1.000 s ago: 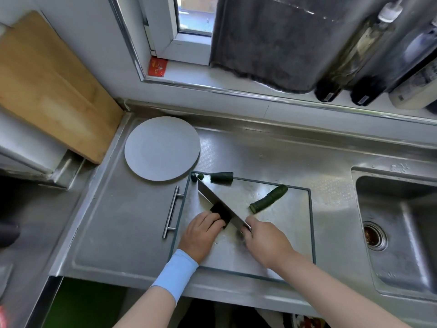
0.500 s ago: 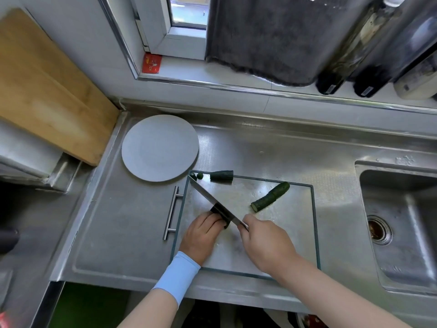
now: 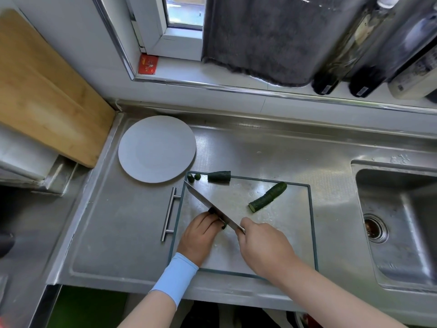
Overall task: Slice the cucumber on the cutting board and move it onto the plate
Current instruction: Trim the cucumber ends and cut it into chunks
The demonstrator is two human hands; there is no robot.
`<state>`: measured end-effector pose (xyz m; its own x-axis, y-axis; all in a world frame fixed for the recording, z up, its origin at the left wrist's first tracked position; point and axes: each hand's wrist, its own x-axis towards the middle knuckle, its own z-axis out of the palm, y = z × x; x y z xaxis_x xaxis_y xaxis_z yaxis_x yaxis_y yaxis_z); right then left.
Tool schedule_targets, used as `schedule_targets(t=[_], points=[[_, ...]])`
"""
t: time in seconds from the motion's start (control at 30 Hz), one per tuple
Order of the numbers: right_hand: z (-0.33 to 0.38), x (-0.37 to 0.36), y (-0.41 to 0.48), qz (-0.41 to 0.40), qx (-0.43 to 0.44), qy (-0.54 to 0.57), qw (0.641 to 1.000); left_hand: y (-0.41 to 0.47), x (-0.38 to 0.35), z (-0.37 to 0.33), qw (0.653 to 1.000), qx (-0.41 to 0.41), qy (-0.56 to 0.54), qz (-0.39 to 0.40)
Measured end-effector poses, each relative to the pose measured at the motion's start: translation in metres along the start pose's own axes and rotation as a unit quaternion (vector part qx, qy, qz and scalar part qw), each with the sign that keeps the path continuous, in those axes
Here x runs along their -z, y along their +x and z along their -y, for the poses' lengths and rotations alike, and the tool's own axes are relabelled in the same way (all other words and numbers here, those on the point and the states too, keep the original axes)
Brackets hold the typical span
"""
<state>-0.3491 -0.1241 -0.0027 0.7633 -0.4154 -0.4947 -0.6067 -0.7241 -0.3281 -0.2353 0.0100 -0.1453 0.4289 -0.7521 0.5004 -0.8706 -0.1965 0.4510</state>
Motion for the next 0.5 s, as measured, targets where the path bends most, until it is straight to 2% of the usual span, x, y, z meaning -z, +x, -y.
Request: schedule_targets(t=[0.5], points=[[0.009, 0.013, 0.004, 0.022, -0.007, -0.031, 0.999, 0.000, 0.000, -0.001, 1.000, 0.014, 0.003, 0.006]])
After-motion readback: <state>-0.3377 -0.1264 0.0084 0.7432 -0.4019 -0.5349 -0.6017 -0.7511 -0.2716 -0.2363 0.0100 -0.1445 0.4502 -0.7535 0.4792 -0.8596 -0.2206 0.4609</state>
